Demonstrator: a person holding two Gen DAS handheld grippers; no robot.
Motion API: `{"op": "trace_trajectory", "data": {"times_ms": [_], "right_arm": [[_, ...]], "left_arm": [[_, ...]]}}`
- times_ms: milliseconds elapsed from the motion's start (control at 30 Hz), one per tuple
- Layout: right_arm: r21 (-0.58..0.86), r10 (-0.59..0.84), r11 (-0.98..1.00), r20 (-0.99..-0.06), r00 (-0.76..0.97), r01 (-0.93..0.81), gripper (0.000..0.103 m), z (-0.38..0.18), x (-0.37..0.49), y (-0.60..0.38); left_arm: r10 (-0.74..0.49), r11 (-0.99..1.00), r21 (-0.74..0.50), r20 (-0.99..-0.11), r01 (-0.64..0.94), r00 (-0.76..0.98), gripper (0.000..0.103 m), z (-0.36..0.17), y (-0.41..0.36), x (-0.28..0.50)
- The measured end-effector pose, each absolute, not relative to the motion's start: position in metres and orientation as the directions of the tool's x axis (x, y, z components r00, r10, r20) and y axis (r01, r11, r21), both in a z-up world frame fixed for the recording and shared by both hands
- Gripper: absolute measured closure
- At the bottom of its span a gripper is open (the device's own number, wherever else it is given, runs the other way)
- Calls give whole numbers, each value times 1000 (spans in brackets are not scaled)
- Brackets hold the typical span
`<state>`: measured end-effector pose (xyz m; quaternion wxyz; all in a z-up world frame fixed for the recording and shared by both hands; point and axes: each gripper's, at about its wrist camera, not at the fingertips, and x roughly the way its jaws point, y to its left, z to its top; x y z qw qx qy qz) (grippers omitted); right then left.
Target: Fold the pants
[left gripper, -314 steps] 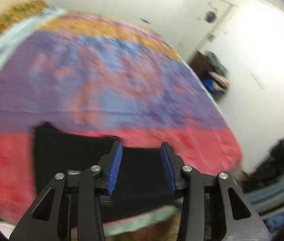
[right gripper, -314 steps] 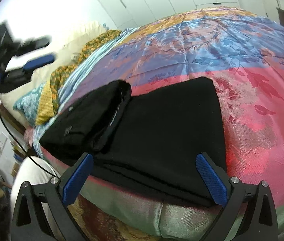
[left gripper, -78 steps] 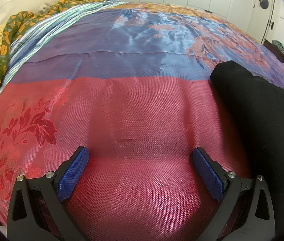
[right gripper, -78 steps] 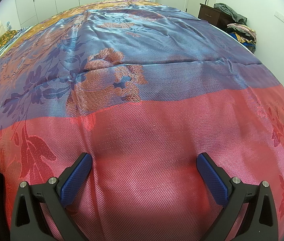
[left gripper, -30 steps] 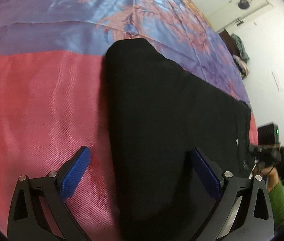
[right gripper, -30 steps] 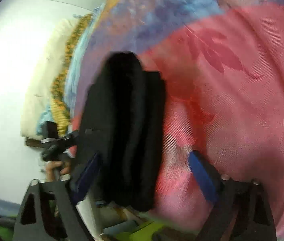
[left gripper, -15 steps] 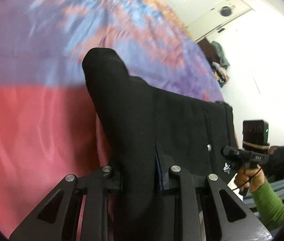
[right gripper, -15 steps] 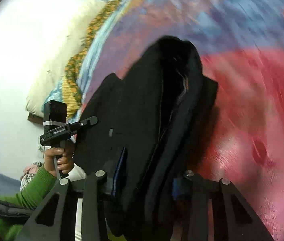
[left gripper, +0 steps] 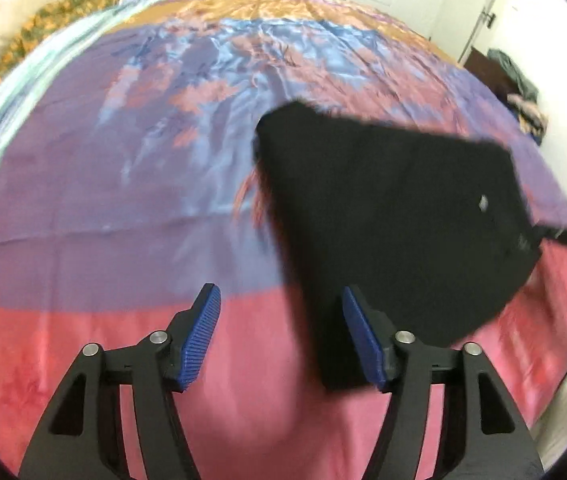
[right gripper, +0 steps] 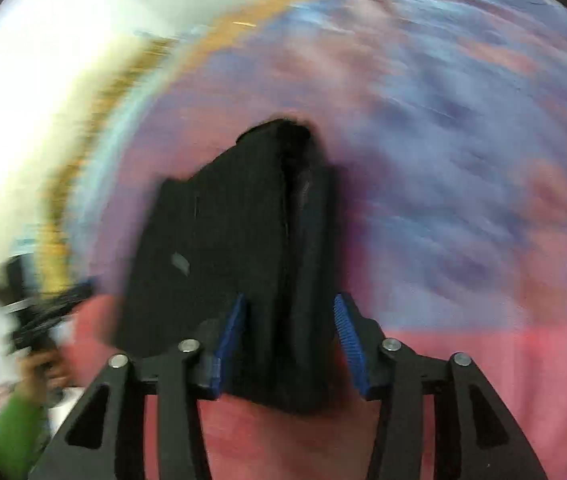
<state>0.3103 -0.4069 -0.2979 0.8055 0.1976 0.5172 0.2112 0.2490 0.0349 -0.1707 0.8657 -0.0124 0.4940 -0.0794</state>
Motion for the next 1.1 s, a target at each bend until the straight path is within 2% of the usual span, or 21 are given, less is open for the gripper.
{"op": "trace_trajectory", "data": {"times_ms": [33, 133, 167, 200, 333, 467, 600, 700, 900, 1100], "right_arm": [[514, 518, 847, -745, 419, -133, 48, -290, 292, -416], [396, 434, 900, -773, 463, -183, 38, -264, 254, -416], [356, 403, 915, -781, 477, -189, 16, -256, 244, -411], [312, 365, 931, -790, 493, -189, 1, -250, 233, -407], [222, 288, 957, -772, 566, -185, 0, -222, 184, -390], [208, 267, 964, -746, 610, -167, 0, -199, 156, -371], [168, 241, 971, -719, 652, -173, 0, -173, 127, -351], [185, 258, 966, -709, 656, -180, 0, -164, 117, -342], [120, 213, 976, -708, 673, -183, 0, -144, 97, -329], [114, 201, 978, -720, 664, -174, 0, -132, 81, -322]], "left_arm": [[-120, 990, -64, -849, 124, 515, 23, -168, 32, 238], [-97, 992, -35, -813, 119, 574, 13, -147, 26, 208], [-98, 992, -32, -801, 121, 591, 10, -138, 20, 199], [-88, 993, -19, -791, 120, 606, 6, -130, 14, 193], [-4, 998, 38, -742, 48, 670, 4, -94, -4, 175], [23, 1000, 21, -726, -11, 688, 4, -68, -10, 161], [110, 994, 83, -694, -73, 712, 4, -52, -14, 141], [103, 995, 68, -690, -77, 716, 4, -46, -13, 131], [44, 997, -16, -724, -81, 688, 4, -35, -13, 113], [40, 998, 0, -764, -62, 645, 4, -33, -18, 102]]}}
